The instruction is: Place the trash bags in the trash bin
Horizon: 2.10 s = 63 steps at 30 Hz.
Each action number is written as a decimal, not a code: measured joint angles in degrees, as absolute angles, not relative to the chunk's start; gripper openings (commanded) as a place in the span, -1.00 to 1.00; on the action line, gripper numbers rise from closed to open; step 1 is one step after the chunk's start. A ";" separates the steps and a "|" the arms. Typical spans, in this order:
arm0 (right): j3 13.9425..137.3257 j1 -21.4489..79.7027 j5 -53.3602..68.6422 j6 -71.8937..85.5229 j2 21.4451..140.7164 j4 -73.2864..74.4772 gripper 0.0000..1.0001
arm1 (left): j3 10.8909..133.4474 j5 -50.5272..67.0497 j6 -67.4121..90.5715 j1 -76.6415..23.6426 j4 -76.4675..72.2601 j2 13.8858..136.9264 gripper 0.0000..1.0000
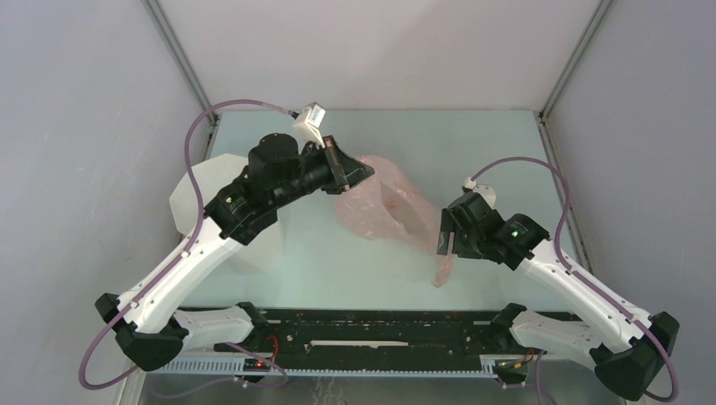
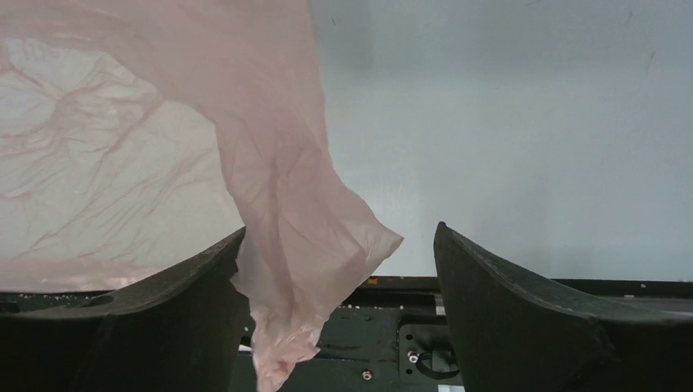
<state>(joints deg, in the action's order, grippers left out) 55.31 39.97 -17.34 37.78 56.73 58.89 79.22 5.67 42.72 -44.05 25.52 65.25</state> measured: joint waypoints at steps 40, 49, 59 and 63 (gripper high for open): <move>48.38 41.08 -3.73 41.80 39.99 44.95 -1.00 | 76.90 6.24 43.51 -44.58 30.79 63.92 -0.97; 58.81 31.40 2.46 35.81 39.20 43.46 -1.00 | 69.17 4.23 42.92 -44.97 39.66 55.40 -0.80; 58.89 30.72 6.66 34.52 40.51 43.31 -1.00 | 62.67 3.33 43.18 -45.69 44.60 54.76 0.19; 58.89 30.63 7.05 34.52 40.62 43.27 -1.00 | 62.67 2.26 42.30 -46.46 46.92 56.64 0.59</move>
<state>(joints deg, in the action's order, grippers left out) 58.89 30.63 7.05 34.52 40.62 43.27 62.67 2.26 42.30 -46.46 46.92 56.64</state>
